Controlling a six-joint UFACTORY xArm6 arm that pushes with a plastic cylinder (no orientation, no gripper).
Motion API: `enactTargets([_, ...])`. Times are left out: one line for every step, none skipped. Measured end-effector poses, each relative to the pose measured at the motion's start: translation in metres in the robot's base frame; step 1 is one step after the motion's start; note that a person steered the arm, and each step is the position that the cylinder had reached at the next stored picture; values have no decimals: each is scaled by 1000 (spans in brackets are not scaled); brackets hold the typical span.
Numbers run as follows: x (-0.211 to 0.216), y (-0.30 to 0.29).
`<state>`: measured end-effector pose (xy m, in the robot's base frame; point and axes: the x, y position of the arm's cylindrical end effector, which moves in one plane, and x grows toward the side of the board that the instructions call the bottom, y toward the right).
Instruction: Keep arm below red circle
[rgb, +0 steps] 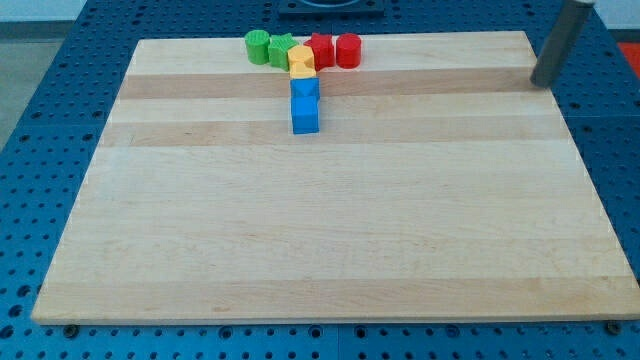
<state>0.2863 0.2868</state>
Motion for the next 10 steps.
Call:
enactTargets([-13, 0])
enactTargets([-7, 0])
enactTargets([11, 0])
enactTargets([39, -4])
enactTargets([46, -43])
enactTargets([38, -88])
enactTargets([24, -128])
enactTargets([9, -161])
enactTargets([-5, -184])
enactTargets([-7, -210])
